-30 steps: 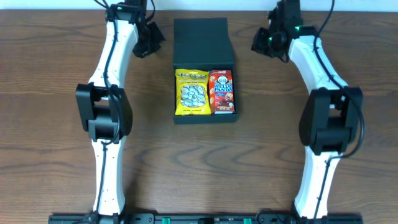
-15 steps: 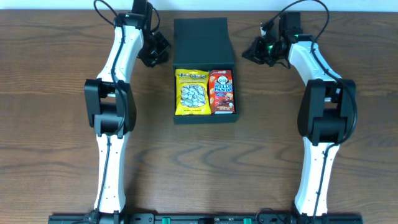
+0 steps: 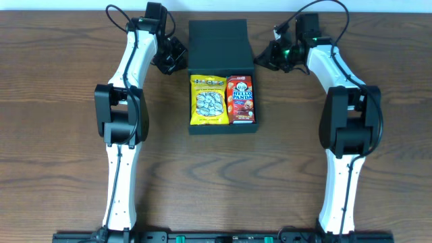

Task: Pack container
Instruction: 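Grip the black box lid edges with both grippers to close it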

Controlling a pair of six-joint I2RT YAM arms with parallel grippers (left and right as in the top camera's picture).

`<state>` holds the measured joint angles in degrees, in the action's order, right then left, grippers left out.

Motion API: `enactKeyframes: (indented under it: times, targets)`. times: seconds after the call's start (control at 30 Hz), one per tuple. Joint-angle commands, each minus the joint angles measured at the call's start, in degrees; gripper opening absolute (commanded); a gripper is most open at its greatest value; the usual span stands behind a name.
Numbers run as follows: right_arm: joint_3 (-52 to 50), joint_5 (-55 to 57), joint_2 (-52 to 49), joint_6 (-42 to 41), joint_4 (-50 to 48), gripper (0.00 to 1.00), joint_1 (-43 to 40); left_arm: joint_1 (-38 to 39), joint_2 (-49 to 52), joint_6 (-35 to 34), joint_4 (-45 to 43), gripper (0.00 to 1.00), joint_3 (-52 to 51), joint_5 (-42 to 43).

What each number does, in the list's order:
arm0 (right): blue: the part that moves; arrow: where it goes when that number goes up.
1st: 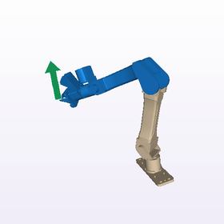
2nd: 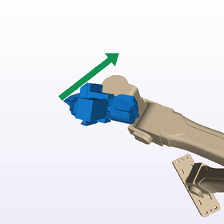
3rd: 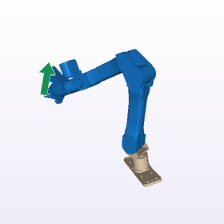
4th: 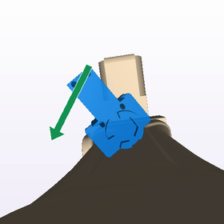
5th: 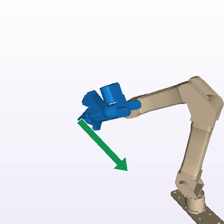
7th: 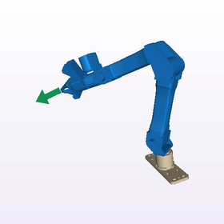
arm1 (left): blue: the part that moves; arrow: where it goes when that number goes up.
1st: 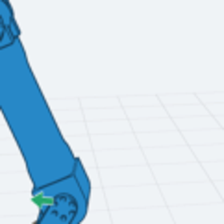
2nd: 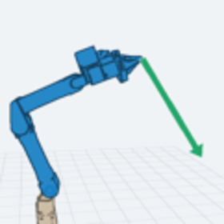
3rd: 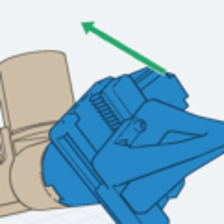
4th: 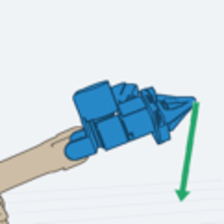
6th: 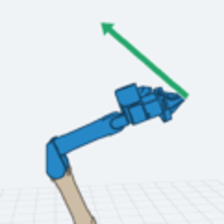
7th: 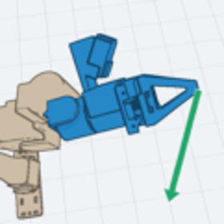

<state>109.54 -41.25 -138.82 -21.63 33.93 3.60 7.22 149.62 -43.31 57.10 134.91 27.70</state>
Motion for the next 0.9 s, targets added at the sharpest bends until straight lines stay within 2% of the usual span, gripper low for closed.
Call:
enactKeyframes:
  times: [0.0,0.3,0.87]
  targets:
    - [0.37,-1.44,-1.07,0.68,0.52,0.02,0.57,-0.17,0.66,-0.24,-0.04,0.06,0.11,0.92]
    - [0.37,-1.16,-1.09,0.76,3.58,0.02,0.68,-0.17,0.66,-0.20,-0.63,0.06,0.11,1.97]
    - [0.37,-15.61,-1.14,3.78,0.04,0.01,0.63,-0.79,0.66,2.19,-0.72,0.06,0.13,3.37]
